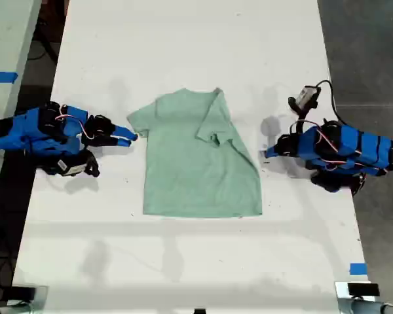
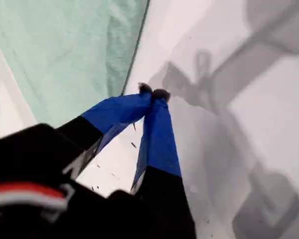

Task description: Fold t shirt

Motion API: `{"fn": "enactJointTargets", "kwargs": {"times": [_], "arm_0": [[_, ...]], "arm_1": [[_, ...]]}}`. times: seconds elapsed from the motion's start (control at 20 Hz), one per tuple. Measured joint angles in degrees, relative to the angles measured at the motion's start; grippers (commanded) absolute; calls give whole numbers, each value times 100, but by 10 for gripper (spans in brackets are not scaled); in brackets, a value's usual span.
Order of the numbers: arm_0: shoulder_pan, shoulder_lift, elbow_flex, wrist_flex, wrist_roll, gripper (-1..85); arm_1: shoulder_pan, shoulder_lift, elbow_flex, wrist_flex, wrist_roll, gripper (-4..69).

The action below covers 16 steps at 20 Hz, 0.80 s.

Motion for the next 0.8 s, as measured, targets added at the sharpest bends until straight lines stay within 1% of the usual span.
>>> {"fn": "enactJointTargets", "kwargs": {"times": [0.05,0.1,0.15,0.2,0.25,0.35,0.4,0.45,0.5,0.55,0.65,0.8], "arm_0": [[0,0,9,-9,9,0],[44,0,35,-264,246,0],[114,0,35,-606,773,0],[114,0,35,-747,1160,0],[114,-35,35,-817,1195,0],[97,-422,-316,-853,1283,0],[44,-949,-659,-773,1354,1],[-123,-1767,-1274,-536,1512,10],[-422,-2698,-1995,-220,1819,67],[-791,-3577,-2733,35,2224,150],[-1670,-5168,-3990,483,3155,183],[-3173,-7128,-4869,492,4641,201]], "arm_1": [[0,0,0,9,35,-13],[0,0,0,176,193,-13],[53,0,0,308,272,-13],[79,0,0,325,290,-13],[70,0,0,325,290,-13],[62,0,0,325,308,-13],[79,0,0,325,308,-13],[88,0,0,325,308,-13],[88,0,0,325,308,-13],[97,0,0,325,308,-13],[97,0,0,325,308,-13],[97,0,0,325,308,-13]]}}
